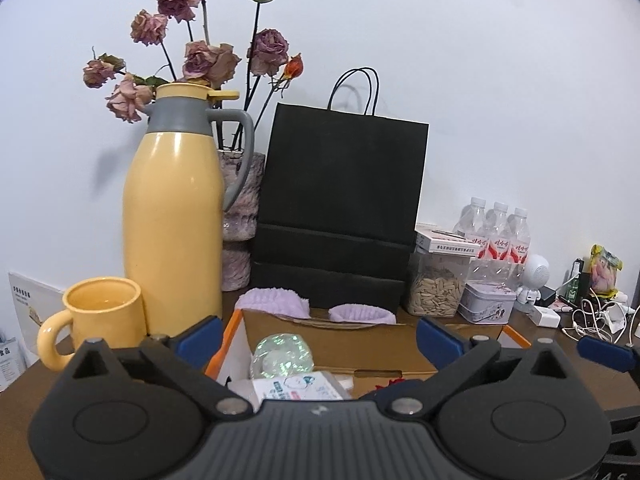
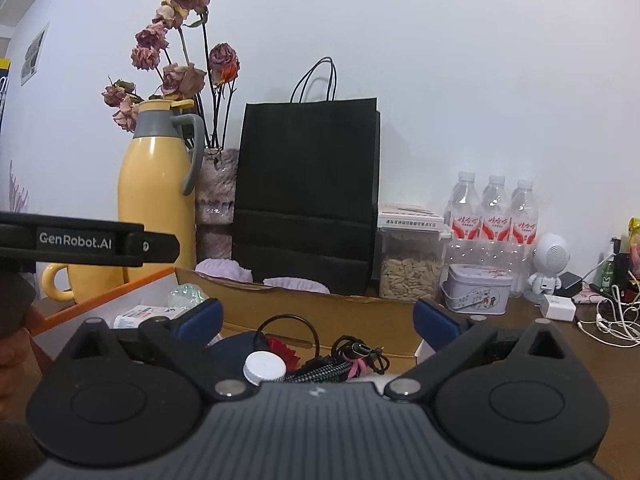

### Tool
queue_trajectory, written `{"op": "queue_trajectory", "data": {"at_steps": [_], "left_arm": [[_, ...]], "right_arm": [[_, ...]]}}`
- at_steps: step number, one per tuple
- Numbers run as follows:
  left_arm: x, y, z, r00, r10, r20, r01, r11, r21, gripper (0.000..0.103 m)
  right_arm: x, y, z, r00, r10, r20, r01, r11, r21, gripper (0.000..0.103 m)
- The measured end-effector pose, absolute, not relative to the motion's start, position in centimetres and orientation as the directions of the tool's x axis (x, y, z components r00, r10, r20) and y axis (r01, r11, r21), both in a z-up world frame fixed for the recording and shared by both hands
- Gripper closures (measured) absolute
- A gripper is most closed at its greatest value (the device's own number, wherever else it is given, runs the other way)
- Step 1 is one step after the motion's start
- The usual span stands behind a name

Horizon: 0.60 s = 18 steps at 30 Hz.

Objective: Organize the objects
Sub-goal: 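Open both tools over the box to drop the caps, then move both tools back from the box to the remaining caps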

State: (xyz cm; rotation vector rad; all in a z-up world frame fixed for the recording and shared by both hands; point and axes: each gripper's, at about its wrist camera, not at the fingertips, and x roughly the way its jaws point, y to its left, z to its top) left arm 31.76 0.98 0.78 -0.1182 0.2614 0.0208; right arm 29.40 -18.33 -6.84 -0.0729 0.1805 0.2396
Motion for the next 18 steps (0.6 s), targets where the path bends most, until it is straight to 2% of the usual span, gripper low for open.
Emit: {"op": "queue_trajectory", "data": {"at_steps": [9,18], "left_arm": [[28.8,1.8,-0.3,0.960,-0.031,-0.279,0.001,0.994,-0.106,0.000],[25.9,1.5,-1.6,0.949,-0.034,-0.314,0.012,0.997,-0.071,0.000]], "right_arm": [[26.3,-18.9,-7.0,0.965,0.200,-0.169,-0.217,0.972,-0.092,0.000],[23.0,-18.6,-8.0,0.954,0.210,-0.215,-0.239,0.964,-0.116,0.000]]}}
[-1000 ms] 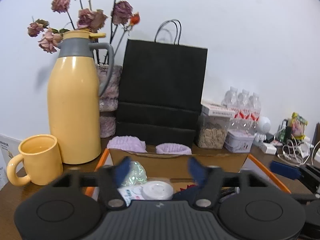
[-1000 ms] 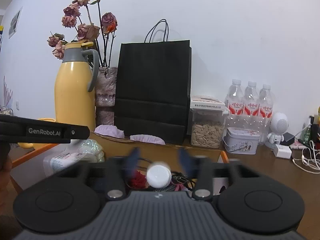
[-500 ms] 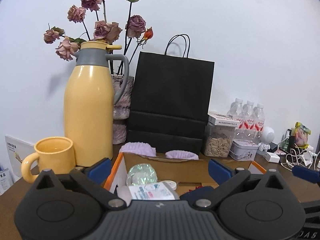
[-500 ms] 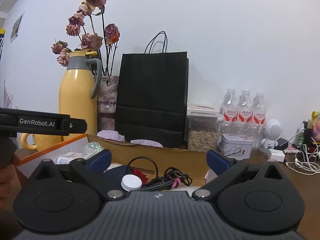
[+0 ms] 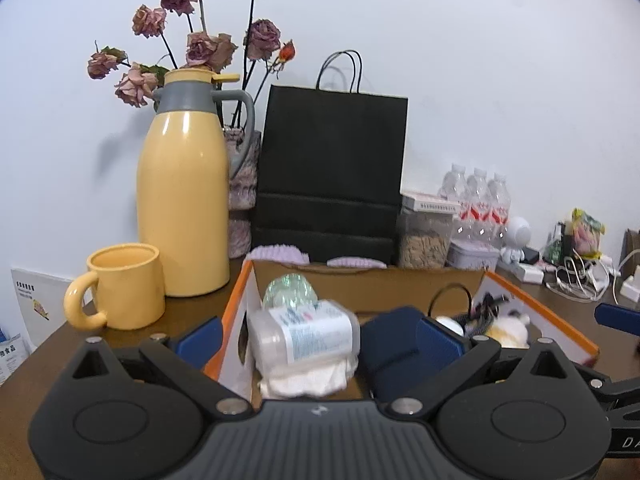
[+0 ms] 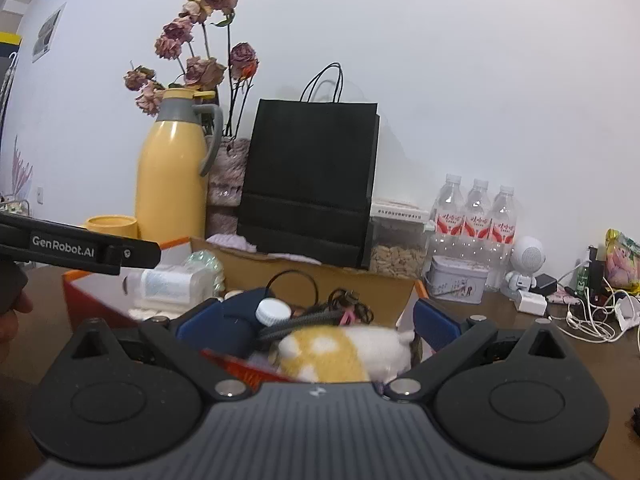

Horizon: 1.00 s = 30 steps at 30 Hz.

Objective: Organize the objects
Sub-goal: 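Move both tools back from the box to the remaining caps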

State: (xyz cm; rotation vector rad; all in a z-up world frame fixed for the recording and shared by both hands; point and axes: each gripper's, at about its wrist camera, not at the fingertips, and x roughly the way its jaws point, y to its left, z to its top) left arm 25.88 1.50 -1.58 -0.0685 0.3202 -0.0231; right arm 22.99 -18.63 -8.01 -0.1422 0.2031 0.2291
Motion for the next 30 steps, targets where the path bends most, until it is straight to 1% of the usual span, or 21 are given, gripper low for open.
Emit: {"op": "queue_trajectory", "data": {"at_steps": [4,8,14,21,24,30], "left_arm": [[24.6,1.6,-2.1,0.946,-0.024,-0.324,0.000,0.997,-0.073,0.000],[23.8,1.6,-2.6,0.936,-0.029,-0.352,0.003,0.997,-0.075,0.000],[23.5,1.3,-3.5,0.898,-0.069,-0.435,0.039,0.996,-0.077,0.000],[22.7,0.7,-4.3,0.877,-0.063,-0.477,0.042,0.998,-0.055,0.000],[22.8,0.5,-4.7,0.853,-0.066,-0.519,0.048,0.998,-0.048,0.000],[22.9,0.2,-5.2,0.835,-0.049,-0.549,0.036,0.999,-0.035,0.000]], "right_arm": [[22.1,-18.5,-8.8,0.940,0.204,-0.272,-0.240,0.965,-0.105,0.000],[21.3,-18.2,-9.5,0.923,0.205,-0.324,-0.249,0.964,-0.099,0.000],[20.4,-18.0,-10.0,0.919,0.182,-0.350,-0.232,0.967,-0.105,0.000],[19.8,-18.6,-10.1,0.907,0.175,-0.382,-0.217,0.974,-0.070,0.000],[19.9,-18.6,-10.2,0.902,0.165,-0.400,-0.209,0.976,-0.068,0.000],[20.3,-18.9,-10.5,0.882,0.148,-0.447,-0.189,0.981,-0.049,0.000]]}}
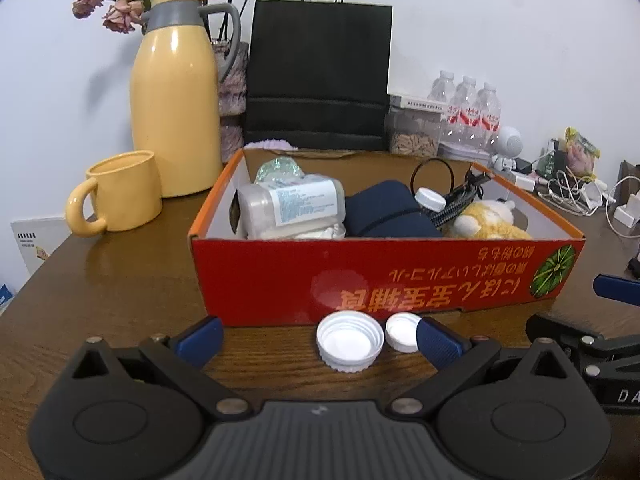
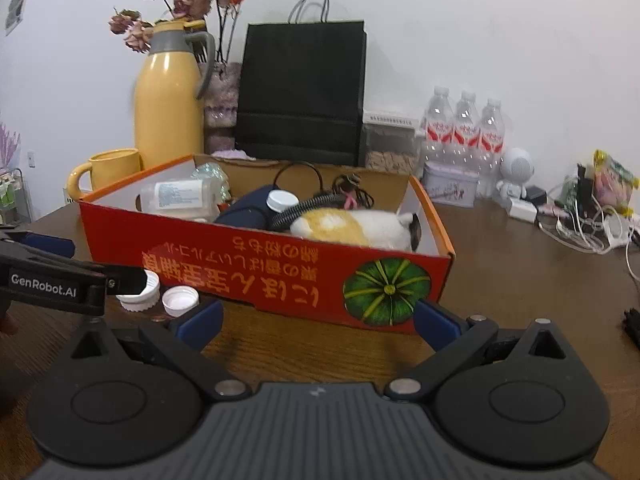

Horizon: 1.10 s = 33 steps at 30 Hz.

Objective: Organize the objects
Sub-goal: 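Move both tools back from the box to the remaining caps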

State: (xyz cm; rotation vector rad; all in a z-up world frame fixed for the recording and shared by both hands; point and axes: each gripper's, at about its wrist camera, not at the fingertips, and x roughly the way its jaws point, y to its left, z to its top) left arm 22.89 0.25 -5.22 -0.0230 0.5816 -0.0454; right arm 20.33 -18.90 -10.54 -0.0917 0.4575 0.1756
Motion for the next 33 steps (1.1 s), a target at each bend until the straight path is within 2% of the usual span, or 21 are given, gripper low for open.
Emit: {"op": "queue_trajectory", "data": {"at_steps": [22,33], "left_arm": [[23.3,-0.2,-6.0,0.783,-0.056,-0.620,0.054,0.998,-0.022,0.000],[24.0,0.7,-6.5,0.755,-0.034,-0.655,0.010,0.999,-0.040,0.000]], "right_arm": [[22.9,-19.6,-12.3,0.773,0.127,-0.622,-0.151,0.988,0.015,0.000],[23.1,-19.6,-12.5,0.758,0.120,-0.641,-0.144,0.990,0.015,0.000]]}}
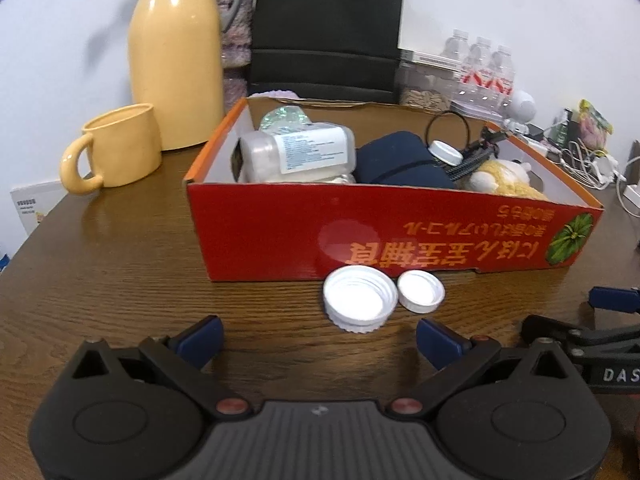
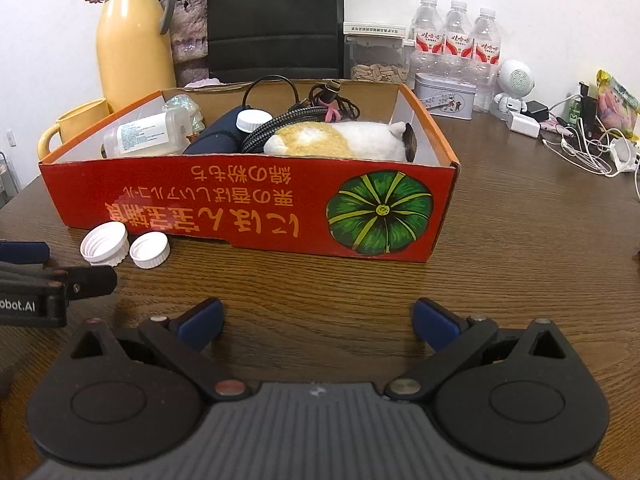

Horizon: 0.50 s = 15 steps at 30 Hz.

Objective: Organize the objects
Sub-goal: 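Move both tools back from the box to the remaining caps, then grasp a white cap with the left tool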

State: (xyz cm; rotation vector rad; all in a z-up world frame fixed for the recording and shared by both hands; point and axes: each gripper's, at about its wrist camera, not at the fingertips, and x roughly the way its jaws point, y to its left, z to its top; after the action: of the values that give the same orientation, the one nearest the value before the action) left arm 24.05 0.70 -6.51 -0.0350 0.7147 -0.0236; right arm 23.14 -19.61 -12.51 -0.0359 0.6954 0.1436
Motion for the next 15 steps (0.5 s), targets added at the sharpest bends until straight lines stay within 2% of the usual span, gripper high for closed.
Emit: {"op": "queue_trajectory", "data": {"at_steps": [3,7,9,10,11,15], "left_arm": [[24.9,0.5,-6.8,0.755,0.021,-0.656,-0.018,1.000,0.011,0.000],[25.7,0.7,-6.8,0.760,0.010,-0.650,-0.007,1.000,0.008,0.003],[25.4,0.8,-6.6,0.776,-0.015,-0.631,0.012,1.000,-0.009,0.017],[25.2,0.9,-6.5,0.786,-0.033,-0.618,0.024,0.999,-0.023,0.037],[25.0,0.9,-6.4,0.792,-0.063,-0.607,0.045,0.998,-0.045,0.066],[24.4,0.8,-6.0,0.796,-0.108,-0.595,0.087,0.994,-0.064,0.065]], "right_arm": [[23.1,-19.6,-12.5,0.757,0.119,-0.642,-0.146,0.989,0.011,0.000],[23.1,-19.6,-12.5,0.757,0.118,-0.642,-0.146,0.989,0.010,0.000],[23.1,-19.5,-12.5,0.757,0.118,-0.642,-0.146,0.989,0.010,0.000],[23.1,-19.5,-12.5,0.757,0.118,-0.642,-0.146,0.989,0.010,0.000],[23.1,-19.5,-12.5,0.757,0.118,-0.642,-0.145,0.989,0.010,0.000],[23.2,-19.6,-12.5,0.757,0.118,-0.642,-0.145,0.989,0.010,0.000]]}}
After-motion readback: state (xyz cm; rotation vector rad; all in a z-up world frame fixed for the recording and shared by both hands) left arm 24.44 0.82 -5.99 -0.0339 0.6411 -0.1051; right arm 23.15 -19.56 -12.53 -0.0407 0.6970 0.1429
